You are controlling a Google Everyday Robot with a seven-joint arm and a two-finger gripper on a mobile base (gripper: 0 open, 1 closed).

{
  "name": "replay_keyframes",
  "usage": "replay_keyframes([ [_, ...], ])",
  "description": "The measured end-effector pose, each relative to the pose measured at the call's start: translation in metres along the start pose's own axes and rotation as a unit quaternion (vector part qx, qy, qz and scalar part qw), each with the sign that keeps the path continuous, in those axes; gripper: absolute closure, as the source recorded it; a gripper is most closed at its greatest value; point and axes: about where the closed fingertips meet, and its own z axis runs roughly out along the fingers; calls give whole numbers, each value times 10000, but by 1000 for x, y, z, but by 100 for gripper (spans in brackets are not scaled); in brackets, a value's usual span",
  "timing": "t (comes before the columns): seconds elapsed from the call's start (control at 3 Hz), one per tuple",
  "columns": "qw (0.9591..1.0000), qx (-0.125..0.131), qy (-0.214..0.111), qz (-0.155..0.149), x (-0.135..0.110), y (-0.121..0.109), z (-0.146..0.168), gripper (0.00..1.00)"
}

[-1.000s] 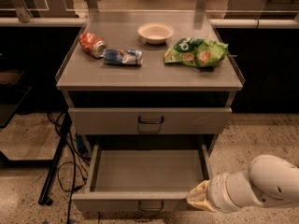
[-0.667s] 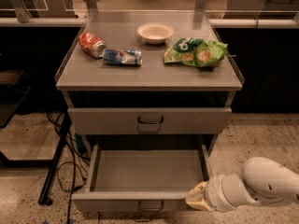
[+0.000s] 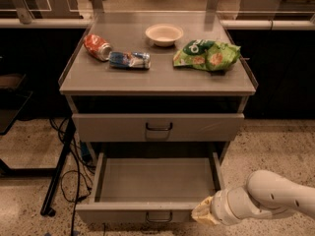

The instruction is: Close middle drawer

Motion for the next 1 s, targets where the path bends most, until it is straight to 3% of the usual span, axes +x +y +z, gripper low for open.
replay_keyframes([
  [1.0, 9995, -252, 132, 109, 15, 5, 31, 100],
])
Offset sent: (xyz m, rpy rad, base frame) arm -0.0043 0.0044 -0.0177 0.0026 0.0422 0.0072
